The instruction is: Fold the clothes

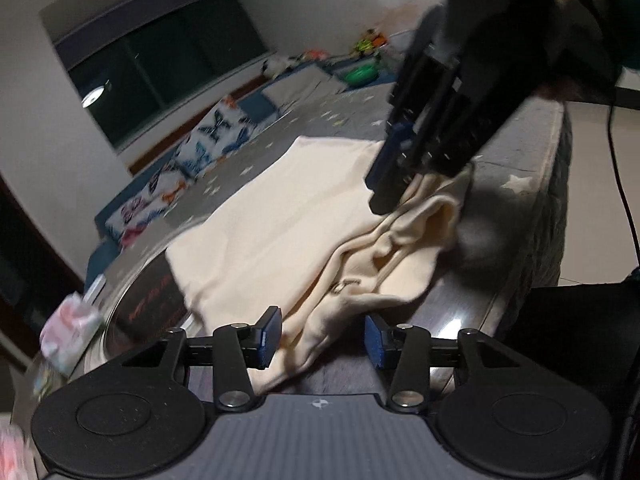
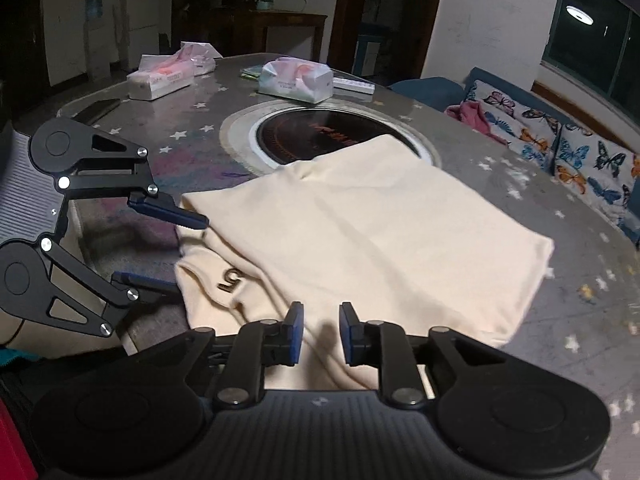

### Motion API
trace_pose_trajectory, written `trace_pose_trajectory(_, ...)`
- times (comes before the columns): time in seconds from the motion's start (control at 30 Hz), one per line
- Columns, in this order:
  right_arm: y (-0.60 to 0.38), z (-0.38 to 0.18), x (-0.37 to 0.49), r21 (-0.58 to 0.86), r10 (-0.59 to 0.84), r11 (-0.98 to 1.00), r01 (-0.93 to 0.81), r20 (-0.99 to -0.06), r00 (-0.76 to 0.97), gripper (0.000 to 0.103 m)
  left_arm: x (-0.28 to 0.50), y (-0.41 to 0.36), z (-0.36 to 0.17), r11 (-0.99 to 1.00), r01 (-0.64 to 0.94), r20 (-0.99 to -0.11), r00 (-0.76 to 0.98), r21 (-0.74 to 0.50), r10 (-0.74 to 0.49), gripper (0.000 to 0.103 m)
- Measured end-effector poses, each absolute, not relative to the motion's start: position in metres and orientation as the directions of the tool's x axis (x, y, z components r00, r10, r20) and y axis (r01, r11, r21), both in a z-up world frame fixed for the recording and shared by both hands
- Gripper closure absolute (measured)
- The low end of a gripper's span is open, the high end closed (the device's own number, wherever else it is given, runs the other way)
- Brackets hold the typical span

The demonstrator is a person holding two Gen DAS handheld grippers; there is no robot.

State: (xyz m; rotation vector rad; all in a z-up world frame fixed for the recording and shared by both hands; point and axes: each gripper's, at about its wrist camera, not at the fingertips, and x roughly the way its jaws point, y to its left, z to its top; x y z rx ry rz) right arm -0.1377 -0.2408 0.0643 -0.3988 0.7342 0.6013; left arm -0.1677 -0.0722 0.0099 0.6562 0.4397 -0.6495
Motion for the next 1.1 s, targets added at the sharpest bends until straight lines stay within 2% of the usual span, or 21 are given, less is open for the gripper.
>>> trace_pose_trajectory(0.07, -0.247, 0.07, -0.14, -0.158, 0.352, 0.758, -0.633, -0.717, 0.601, 0.065, -0.165, -0.073, 0.011, 0.603, 0.684, -0.551, 0.713, 0.412, -0.433, 0.075)
trace_pose_trajectory(0.1, -0.249, 0.072, -0.142, -0.17, 0.346, 0.757, -0.631, -0.715, 0.608, 0.061, -0.163, -0.073, 0.013, 0.607, 0.687, -0.547, 0.71, 0.401, -0.443, 0.078)
trace_pose_trajectory(0.17, -0.254, 0.077, -0.145, -0.198, 0.335, 0.75, -0.631, -0.709, 0.621, 0.052, -0.155, -0.072, 0.018, 0.623, 0.692, -0.547, 0.701, 0.365, -0.458, 0.091)
trace_pose_trajectory(0.3, -0.263, 0.083, -0.155, -0.244, 0.336, 0.707, -0.663, -0.709, 0.62, 0.041, -0.129, -0.066, 0.034, 0.684, 0.678, -0.551, 0.691, 0.271, -0.467, 0.093)
trace_pose_trajectory(0.37, -0.264, 0.082, -0.16, -0.266, 0.339, 0.683, -0.68, -0.71, 0.618, 0.029, -0.114, -0.064, 0.041, 0.712, 0.667, -0.559, 0.684, 0.219, -0.469, 0.093)
trace_pose_trajectory(0.53, -0.258, 0.067, -0.171, -0.319, 0.351, 0.61, -0.725, -0.711, 0.609, 0.028, -0.086, -0.064, 0.047, 0.751, 0.646, -0.582, 0.667, 0.139, -0.465, 0.094)
trace_pose_trajectory(0.6, -0.253, 0.058, -0.168, -0.347, 0.341, 0.599, -0.722, -0.705, 0.622, 0.031, -0.082, -0.064, 0.046, 0.755, 0.643, -0.589, 0.662, 0.129, -0.463, 0.094)
trace_pose_trajectory(0.7, -0.25, 0.047, -0.158, -0.353, 0.329, 0.599, -0.719, -0.71, 0.622, 0.054, -0.079, -0.064, 0.045, 0.757, 0.642, -0.598, 0.655, 0.119, -0.462, 0.093)
trace_pose_trajectory(0.77, -0.25, 0.041, -0.151, -0.346, 0.315, 0.61, -0.713, -0.72, 0.619, 0.074, -0.083, -0.061, 0.043, 0.753, 0.647, -0.598, 0.652, 0.118, -0.466, 0.089)
trace_pose_trajectory(0.87, -0.254, 0.044, -0.141, -0.307, 0.323, 0.632, -0.711, -0.73, 0.603, 0.091, -0.096, -0.056, 0.039, 0.744, 0.655, -0.593, 0.655, 0.136, -0.469, 0.083)
trace_pose_trajectory(1.03, -0.261, 0.056, -0.13, -0.225, 0.354, 0.678, -0.7, -0.735, 0.579, 0.093, -0.12, -0.05, 0.032, 0.714, 0.667, -0.579, 0.676, 0.215, -0.457, 0.061)
trace_pose_trajectory(1.1, -0.263, 0.059, -0.127, -0.206, 0.357, 0.691, -0.693, -0.737, 0.575, 0.094, -0.127, -0.048, 0.028, 0.699, 0.674, -0.584, 0.675, 0.239, -0.451, 0.06)
